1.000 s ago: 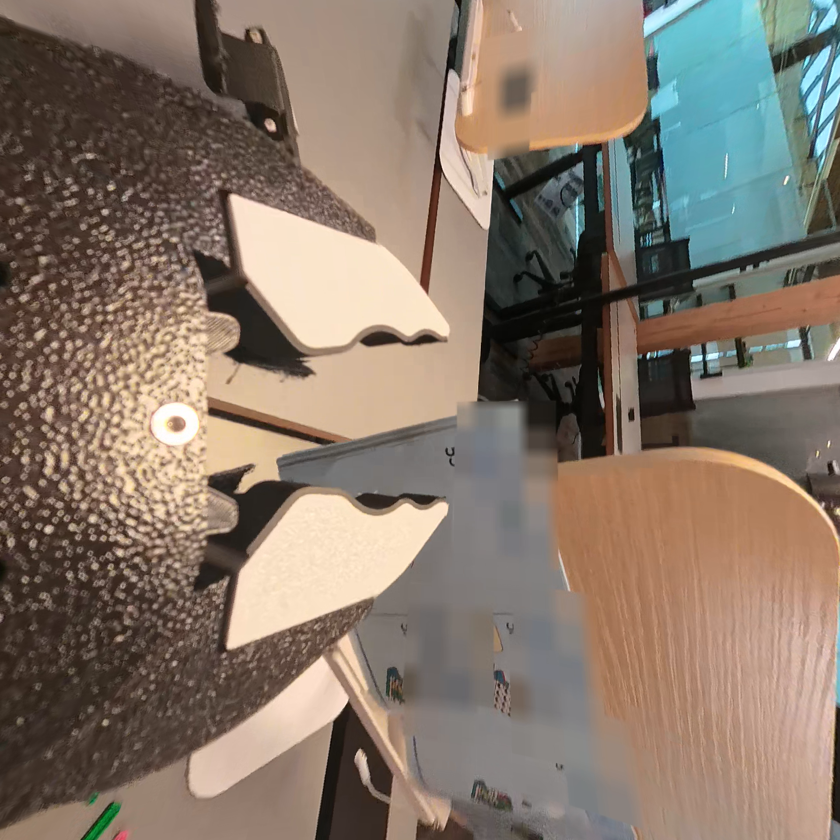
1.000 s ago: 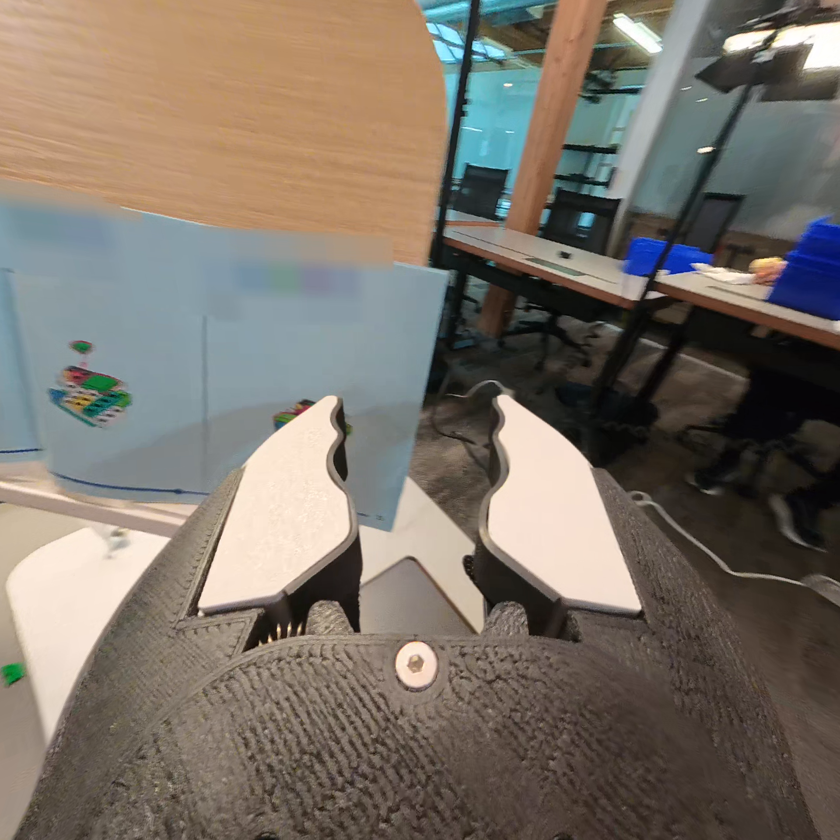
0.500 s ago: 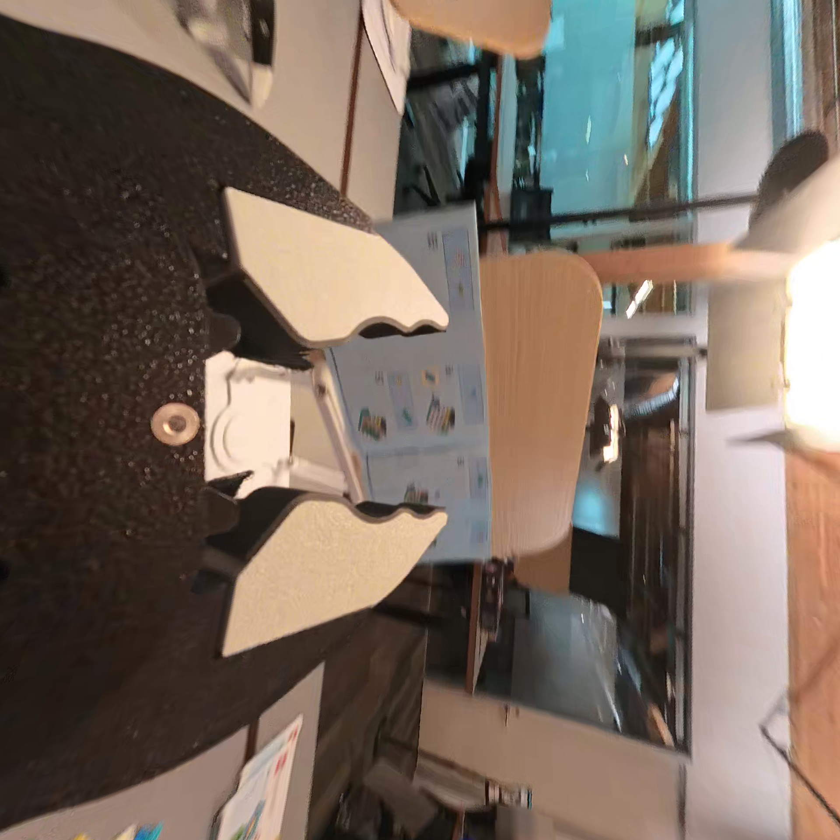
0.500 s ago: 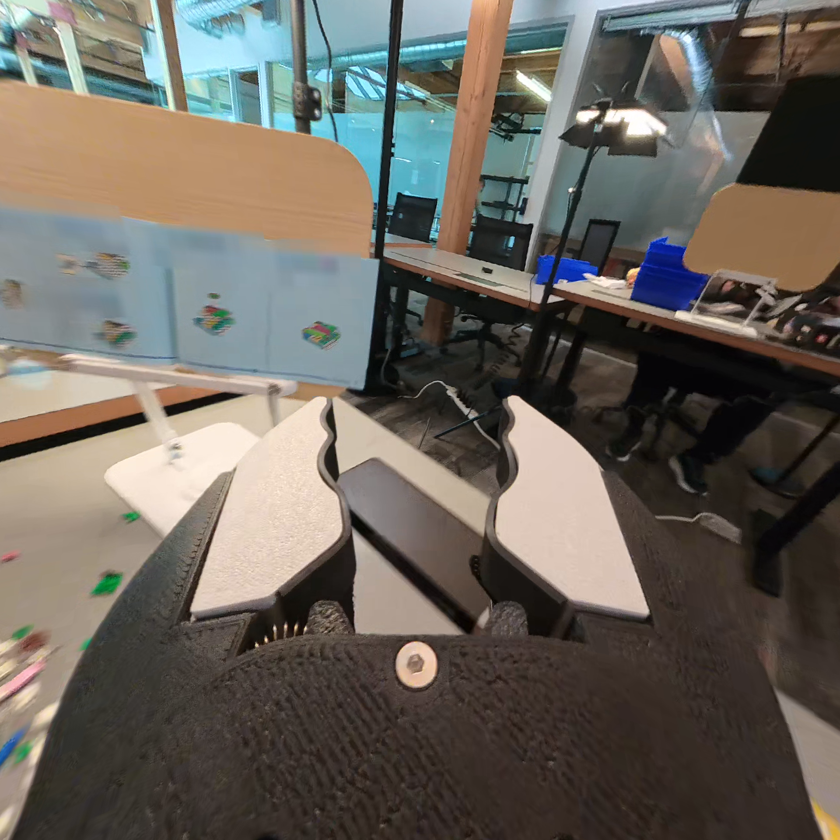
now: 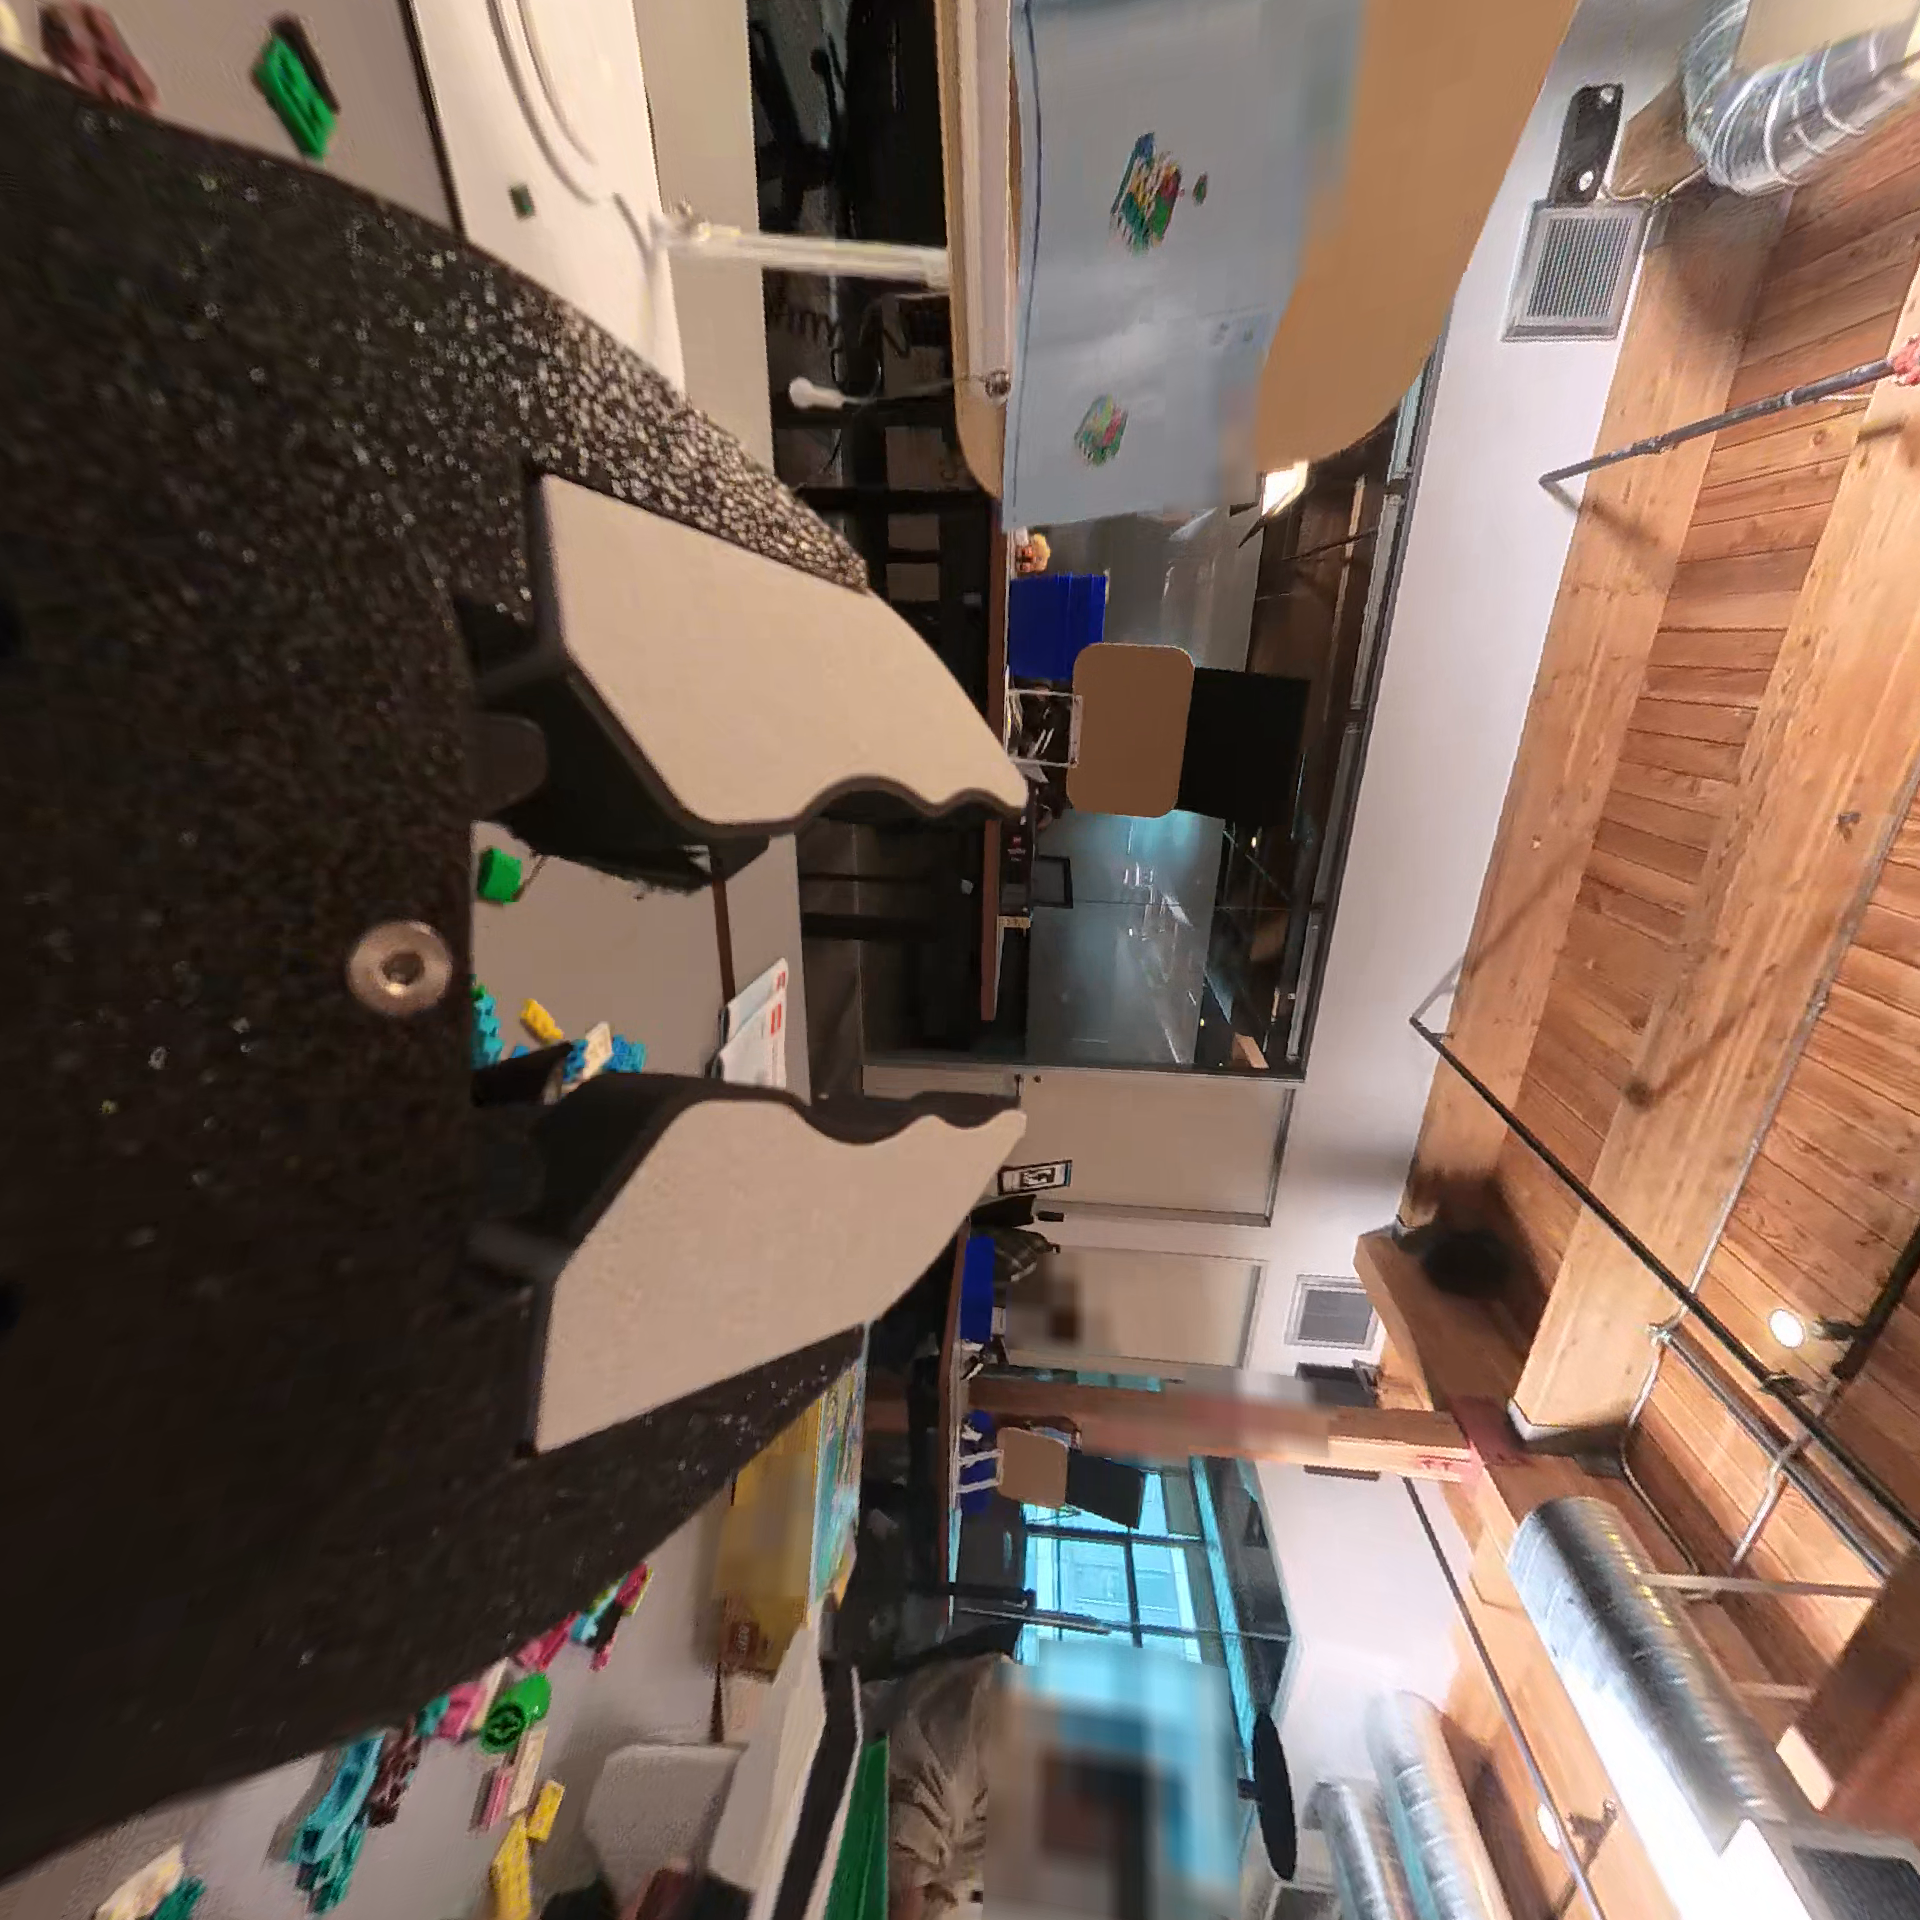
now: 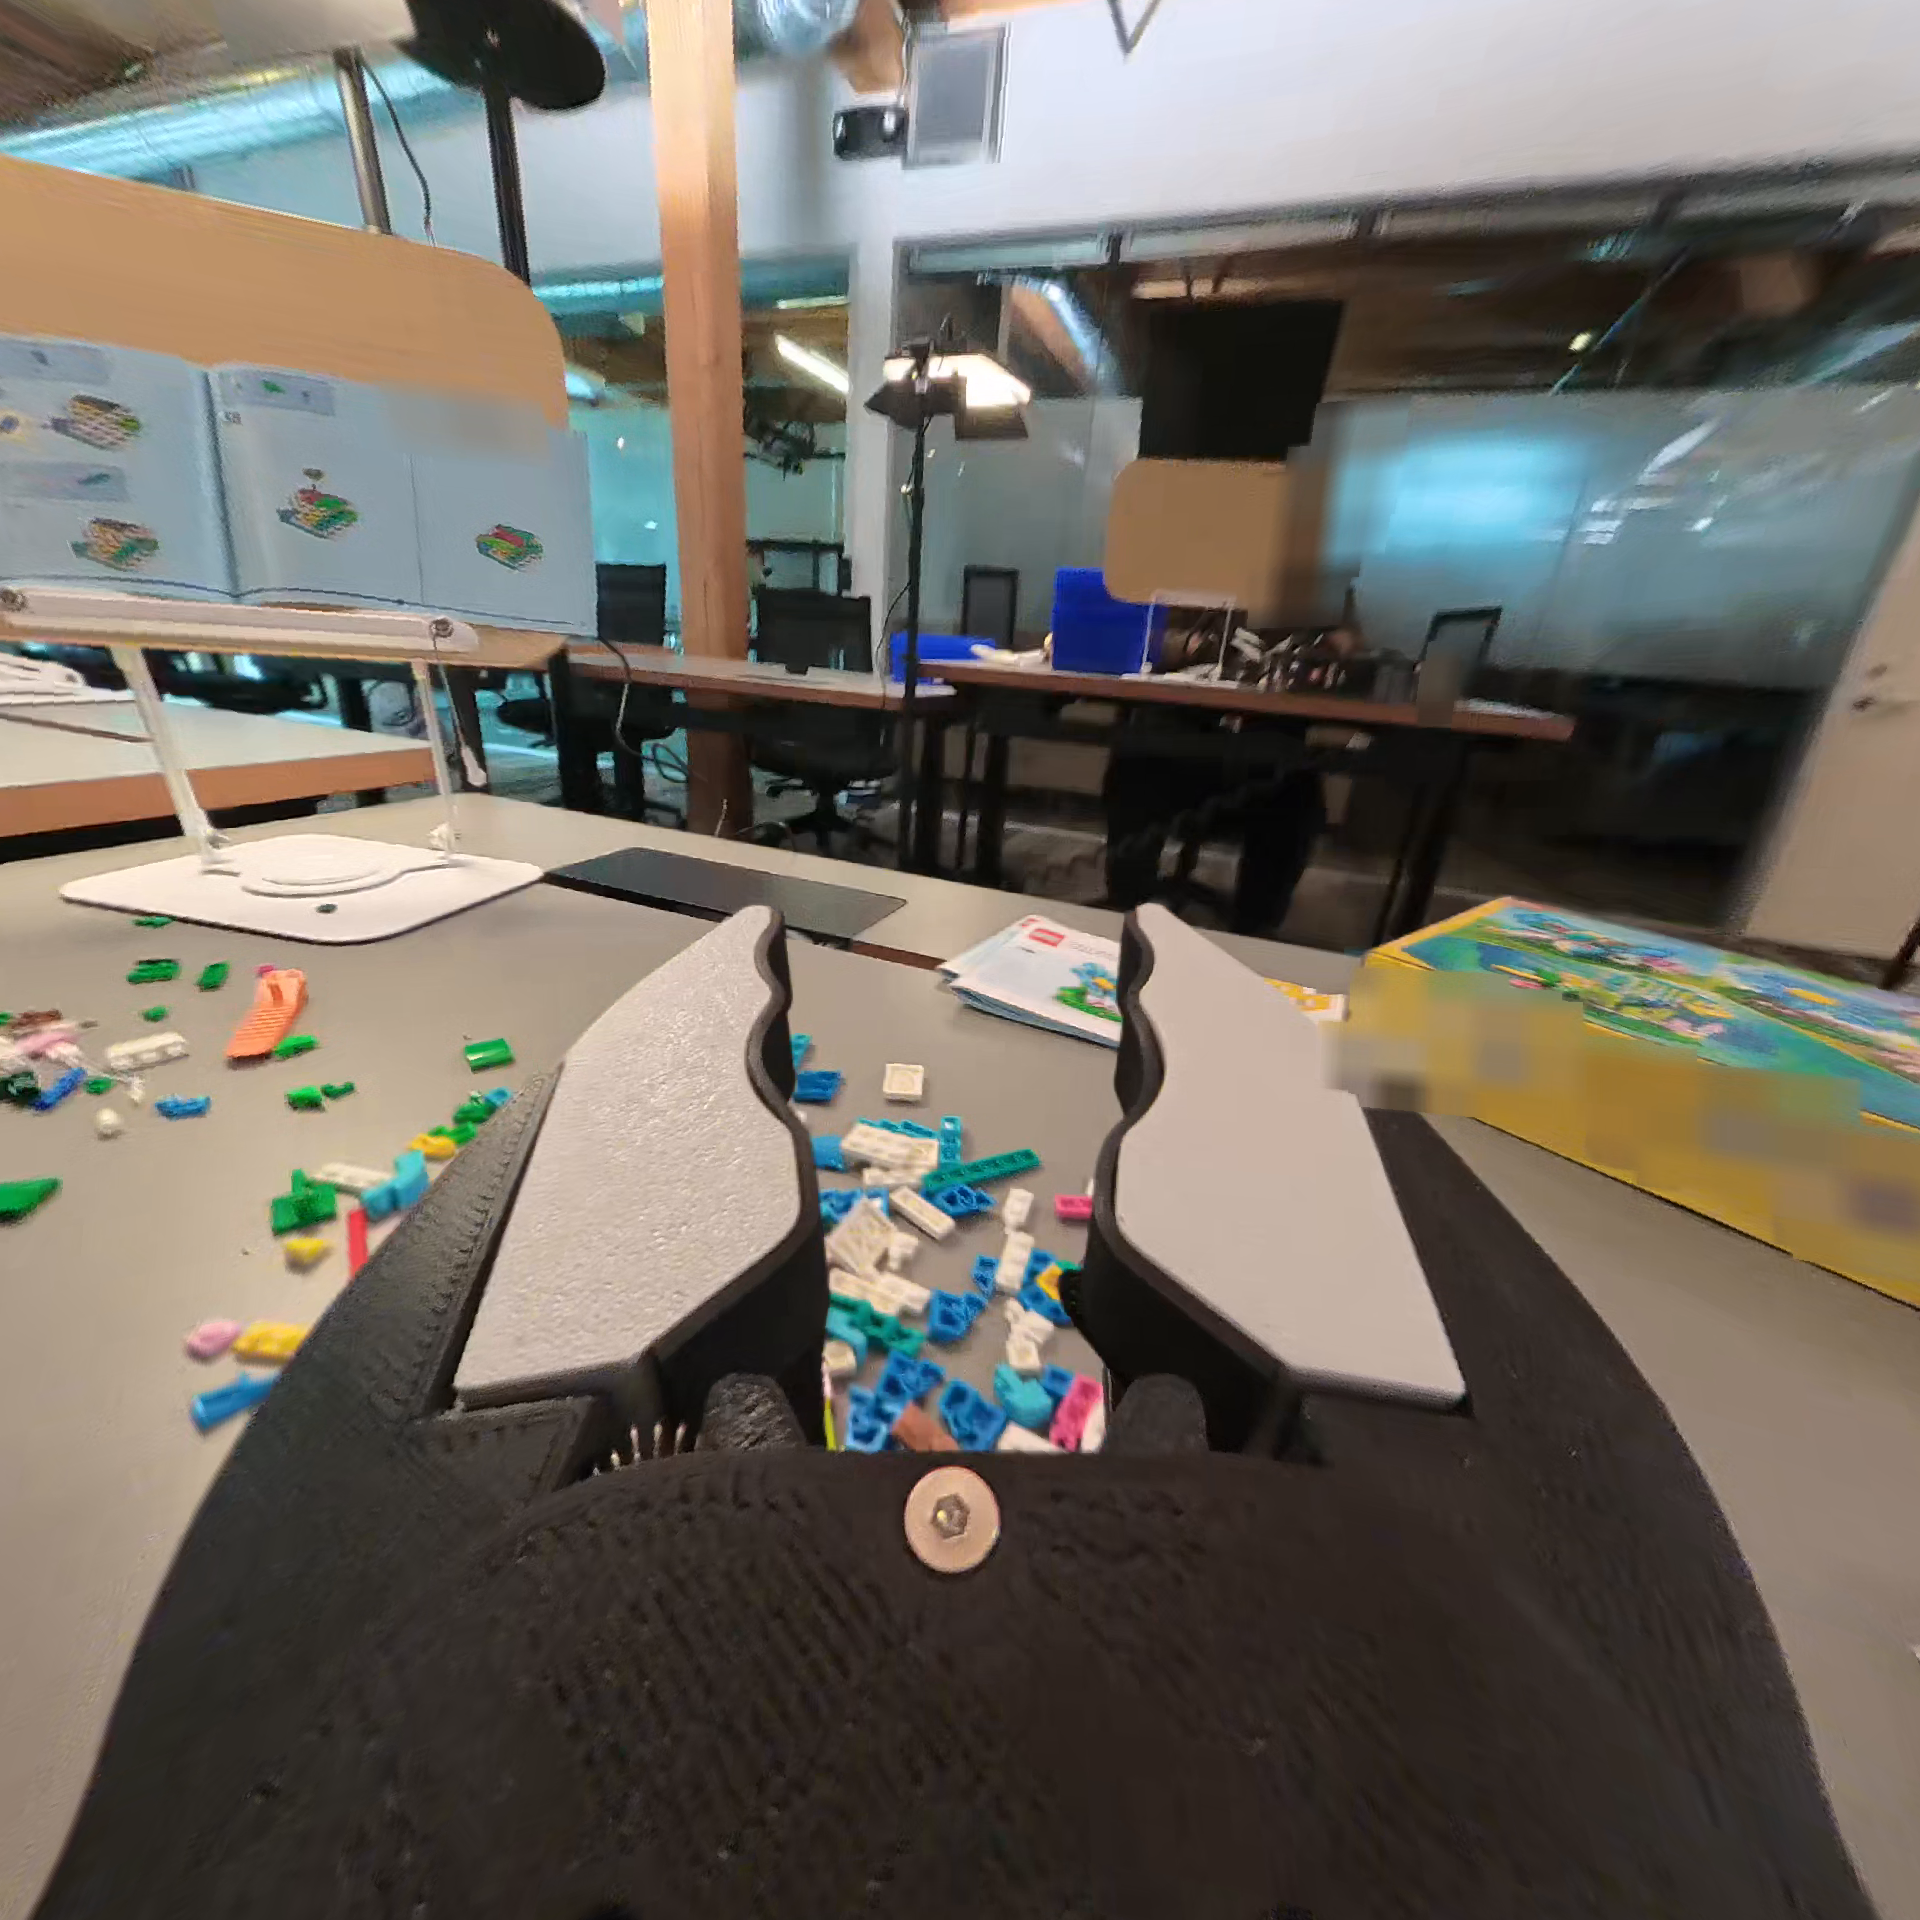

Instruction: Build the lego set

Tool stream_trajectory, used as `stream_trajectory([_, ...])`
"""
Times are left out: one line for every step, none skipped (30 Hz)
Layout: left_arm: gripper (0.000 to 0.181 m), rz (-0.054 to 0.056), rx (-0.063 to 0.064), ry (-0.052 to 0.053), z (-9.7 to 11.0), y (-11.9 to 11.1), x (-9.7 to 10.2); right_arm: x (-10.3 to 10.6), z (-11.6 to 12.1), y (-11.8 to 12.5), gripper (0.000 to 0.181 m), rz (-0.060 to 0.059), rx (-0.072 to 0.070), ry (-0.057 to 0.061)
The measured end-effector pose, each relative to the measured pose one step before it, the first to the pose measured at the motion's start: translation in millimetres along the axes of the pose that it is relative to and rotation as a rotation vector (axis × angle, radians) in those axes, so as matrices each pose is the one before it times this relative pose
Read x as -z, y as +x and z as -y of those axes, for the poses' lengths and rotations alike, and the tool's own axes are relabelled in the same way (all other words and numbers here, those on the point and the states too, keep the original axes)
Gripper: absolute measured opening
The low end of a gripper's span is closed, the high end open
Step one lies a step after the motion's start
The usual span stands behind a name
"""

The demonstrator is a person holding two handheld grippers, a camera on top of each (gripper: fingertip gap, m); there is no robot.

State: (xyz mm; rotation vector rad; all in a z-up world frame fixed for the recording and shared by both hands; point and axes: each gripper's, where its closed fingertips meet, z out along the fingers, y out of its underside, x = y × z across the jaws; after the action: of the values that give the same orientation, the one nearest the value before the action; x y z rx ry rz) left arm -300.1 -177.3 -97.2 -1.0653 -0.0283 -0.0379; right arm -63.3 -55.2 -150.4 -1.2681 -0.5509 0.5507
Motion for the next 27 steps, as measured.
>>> stream_trajectory([0.049, -0.0304, -0.0214, -0.0135, -5.91, 8.72, -2.2, 4.07, -4.86, 0.17, 0.056, -0.0062, 0.0223, 0.0185])
stream_trajectory([0.05, -0.0522, -0.0532, -0.0284, -6.69, 11.17, -1.92, 0.77, -0.67, 0.21, 0.049, -0.0023, 0.0236, 0.0132])
stream_trajectory([0.049, -0.0376, -0.0694, -0.0284, -7.96, 9.14, -0.49, -1.16, 2.8, -0.63, 0.046, 0.0113, 0.0254, 0.0053])
stream_trajectory([0.047, -0.0151, -0.06, -0.0211, -8.66, 6.16, 1.03, -0.91, 2.52, -1.66, 0.045, 0.0158, 0.028, 0.0092])
stream_trajectory([0.045, -0.0144, -0.0362, -0.0211, -8.57, 5.59, 1.21, -0.03, 0.58, -1.58, 0.043, 0.0066, 0.0247, 0.0169])
stream_trajectory([0.042, -0.0192, -0.0116, -0.0224, -6.6, 4.77, 0.14, 0.57, -1.33, -1.96, 0.036, 0.0031, 0.0173, 0.0136])
stream_trajectory([0.04, -0.0153, 0.001, -0.0157, -3.42, 2.75, -0.38, 0.26, -1.85, -2.15, 0.025, 0.008, 0.0102, 0.0007])
stream_trajectory([0.035, -0.0037, 0.0016, -0.0005, -0.68, 0.19, -0.12, 0.07, -0.91, -1.26, 0.021, 0.0071, 0.0041, -0.0079])
stream_trajectory([0.027, -0.0014, -0.0003, 0.0056, 0.16, -0.84, 0.34, 0.54, 0.16, 0.02, 0.02, 0.0, -0.0002, -0.002])
stream_trajectory([0.017, -0.0055, 0.0006, 0.004, -0.27, -0.51, 0.35, 1.08, 0.67, 0.28, 0.017, -0.0027, -0.0028, 0.0076])
stream_trajectory([0.008, -0.0063, 0.005, 0.0013, -0.84, -0.18, 0.33, 1.13, 0.76, 0.57, 0.016, -0.0034, -0.0037, 0.0092])
stream_trajectory([0.008, 0.0016, 0.0138, -0.0027, -1.29, -0.99, 0.21, 0.92, 0.5, 0.89, 0.015, -0.0049, -0.0009, 0.0049])
stream_trajectory([0.008, 0.0039, 0.0137, -0.0052, -1.31, -1.02, 0.02, 0.71, -0.27, 1.33, 0.015, -0.0053, 0.0006, -0.0002])
stream_trajectory([0.008, 0.0027, 0.0078, -0.0047, -0.85, -0.82, 0.11, 0.47, -0.8, 1.66, 0.014, -0.006, -0.0036, -0.003])
stream_trajectory([0.008, 0.0033, 0.0013, -0.0036, -0.41, -0.5, -0.07, 0.22, -0.85, 1.51, 0.013, -0.004, -0.0069, -0.003])
stream_trajectory([0.007, 0.0004, -0.0037, -0.0031, -0.22, 0.33, -0.02, 0.2, -0.85, 1.11, 0.012, -0.0016, -0.008, -0.0024])
stream_trajectory([0.007, -0.0043, -0.0084, -0.0014, -0.12, 1.36, -0.06, 0.09, -0.92, 1.03, 0.01, -0.0007, -0.0074, -0.0027])
stream_trajectory([0.007, -0.0061, -0.0107, -0.0015, -0.13, 1.98, 0.1, 0.01, -0.74, 1.21, 0.008, -0.0034, -0.0055, -0.0033])
stream_trajectory([0.006, -0.0065, -0.0127, -0.0018, -0.13, 2.17, -0.03, 0.01, -0.63, 1.47, 0.006, -0.0071, -0.0027, -0.0032])
stream_trajectory([0.006, -0.0064, -0.0107, -0.0013, -0.12, 2.23, 0.06, -0.12, -0.55, 0.69, 0.004, -0.0045, 0.0012, -0.0027])
stream_trajectory([0.004, -0.0103, -0.0066, -0.0005, -0.21, 2.9, 0.09, -0.05, -0.42, -0.8, 0.002, 0.0022, 0.0062, -0.0033])
stream_trajectory([0.003, -0.013, -0.0072, -0.002, -0.71, 3.22, -0.13, -0.13, -0.32, -1.6, 0.0, 0.005, 0.0117, -0.0037])
stream_trajectory([0.0, -0.008, -0.0083, -0.0063, -1.38, 2.13, -0.19, 0.19, -0.14, -1.88, 0.0, 0.0049, 0.0167, -0.0021])
stream_trajectory([0.0, -0.0027, -0.0069, -0.0083, -1.42, 1.01, -0.29, 0.17, 0.3, -1.74, 0.0, 0.0038, 0.018, -0.0003])
stream_trajectory([0.0, -0.001, -0.0027, -0.0067, -1.12, 0.4, -0.13, 0.45, 0.57, -1.72, 0.0, 0.0047, 0.0157, 0.0012])
stream_trajectory([0.0, -0.0007, 0.0011, -0.0042, -0.83, -0.04, 0.0, 0.37, 0.77, -1.94, 0.0, 0.0074, 0.0126, 0.0031])
stream_trajectory([0.0, -0.0005, 0.0034, -0.002, -0.54, -0.24, 0.21, 0.16, 0.48, -1.76, 0.0, 0.0089, 0.0122, 0.0036])
